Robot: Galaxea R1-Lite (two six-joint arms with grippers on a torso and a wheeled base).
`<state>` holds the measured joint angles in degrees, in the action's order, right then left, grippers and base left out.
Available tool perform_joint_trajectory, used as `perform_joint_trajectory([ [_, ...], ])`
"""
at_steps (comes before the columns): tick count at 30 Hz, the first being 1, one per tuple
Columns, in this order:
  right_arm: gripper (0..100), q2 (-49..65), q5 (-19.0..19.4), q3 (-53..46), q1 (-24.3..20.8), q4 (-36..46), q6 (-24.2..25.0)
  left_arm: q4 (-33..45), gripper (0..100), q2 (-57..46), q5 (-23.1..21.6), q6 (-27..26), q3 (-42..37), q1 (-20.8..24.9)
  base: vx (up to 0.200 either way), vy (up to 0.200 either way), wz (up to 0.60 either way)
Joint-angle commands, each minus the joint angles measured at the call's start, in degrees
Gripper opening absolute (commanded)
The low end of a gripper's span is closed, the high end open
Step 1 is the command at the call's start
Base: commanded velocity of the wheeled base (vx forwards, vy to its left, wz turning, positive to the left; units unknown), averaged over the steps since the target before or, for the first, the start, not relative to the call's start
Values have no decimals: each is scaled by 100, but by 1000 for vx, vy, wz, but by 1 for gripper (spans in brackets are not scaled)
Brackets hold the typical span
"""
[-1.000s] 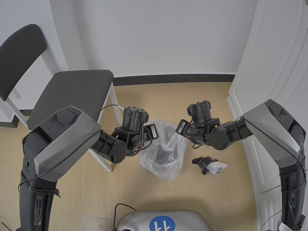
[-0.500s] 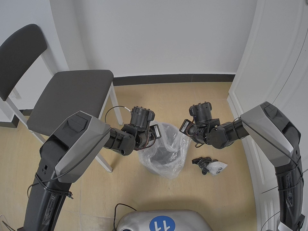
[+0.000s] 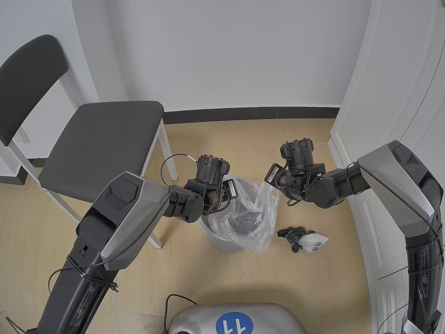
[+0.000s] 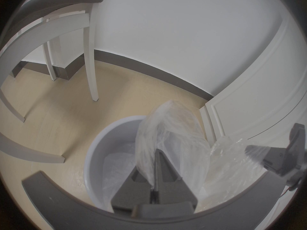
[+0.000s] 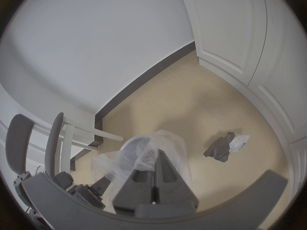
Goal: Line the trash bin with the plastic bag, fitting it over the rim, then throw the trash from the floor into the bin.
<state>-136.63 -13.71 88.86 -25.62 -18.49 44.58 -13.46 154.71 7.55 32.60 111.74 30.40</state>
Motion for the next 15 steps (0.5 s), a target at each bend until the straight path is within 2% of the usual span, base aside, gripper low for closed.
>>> perform_joint_trajectory([
  [1, 0, 49, 0, -18, -4, -14, 7, -16, 0, 173, 28, 10, 138, -114, 0, 0, 0],
  [6, 0, 49, 0, -18, 5, -58, 7, -34, 0, 103, 89, -96, 32, -368, 0, 0, 0],
  [10, 0, 31, 9, -9, 58, -84, 7, -96, 0, -37, 265, -605, -372, -615, 0, 0, 0],
  [15, 0, -30, 18, 35, 163, -119, -2, -755, 0, -213, 265, -790, -1014, -808, 0, 0, 0],
])
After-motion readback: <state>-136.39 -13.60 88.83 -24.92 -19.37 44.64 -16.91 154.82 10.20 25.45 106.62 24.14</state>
